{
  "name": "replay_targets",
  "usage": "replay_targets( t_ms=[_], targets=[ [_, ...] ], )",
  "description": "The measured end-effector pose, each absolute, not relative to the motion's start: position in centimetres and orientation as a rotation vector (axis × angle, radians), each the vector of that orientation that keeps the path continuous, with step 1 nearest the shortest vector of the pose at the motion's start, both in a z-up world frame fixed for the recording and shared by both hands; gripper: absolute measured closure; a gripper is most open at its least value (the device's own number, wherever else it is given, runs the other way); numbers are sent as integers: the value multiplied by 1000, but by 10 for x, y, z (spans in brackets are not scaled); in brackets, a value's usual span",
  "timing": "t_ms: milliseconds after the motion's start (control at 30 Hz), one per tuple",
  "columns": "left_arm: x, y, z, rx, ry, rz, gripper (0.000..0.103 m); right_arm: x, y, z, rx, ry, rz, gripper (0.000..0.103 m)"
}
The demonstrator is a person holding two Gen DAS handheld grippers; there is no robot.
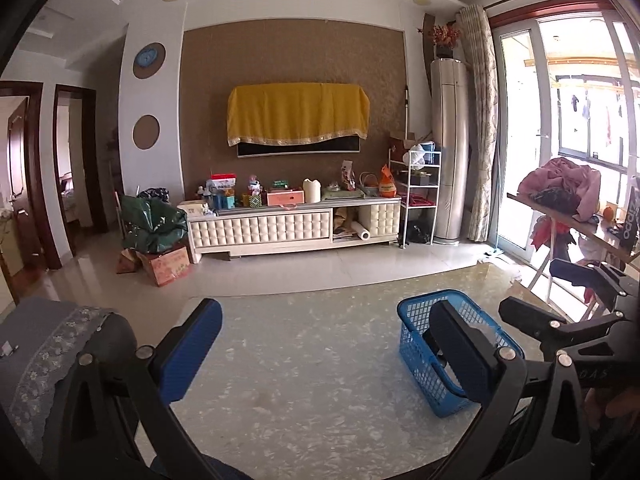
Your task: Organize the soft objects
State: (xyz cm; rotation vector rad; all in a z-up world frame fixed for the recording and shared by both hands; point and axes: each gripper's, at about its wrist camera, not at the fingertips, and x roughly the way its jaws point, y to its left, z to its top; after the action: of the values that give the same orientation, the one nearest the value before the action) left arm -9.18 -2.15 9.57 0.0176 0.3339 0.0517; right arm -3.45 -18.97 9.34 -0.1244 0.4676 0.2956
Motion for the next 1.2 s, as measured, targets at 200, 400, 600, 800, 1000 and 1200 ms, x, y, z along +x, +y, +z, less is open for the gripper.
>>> replay_targets(
  t_ms=[200, 400, 600, 800, 1000, 1200],
  targets=[
    [-101, -22, 96, 25, 329, 65, 0, -44, -191, 96, -120, 451, 294, 0],
    [-107, -30, 96, 52, 333, 65, 0, -49, -191, 93, -116, 447, 295, 0],
    [-105, -29, 94, 47, 350, 45, 0, -50, -191, 88, -115, 465, 293, 0],
    [-106, -27, 94, 43, 353, 43, 0, -53, -191, 87, -116, 476, 292, 0],
    [-110, -26, 95, 34, 340, 53, 0, -55, -191, 88, -114, 477, 289, 0],
    [-111, -29, 96, 39, 339, 44, 0, -58, -189, 90, -116, 483, 288, 0]
  ],
)
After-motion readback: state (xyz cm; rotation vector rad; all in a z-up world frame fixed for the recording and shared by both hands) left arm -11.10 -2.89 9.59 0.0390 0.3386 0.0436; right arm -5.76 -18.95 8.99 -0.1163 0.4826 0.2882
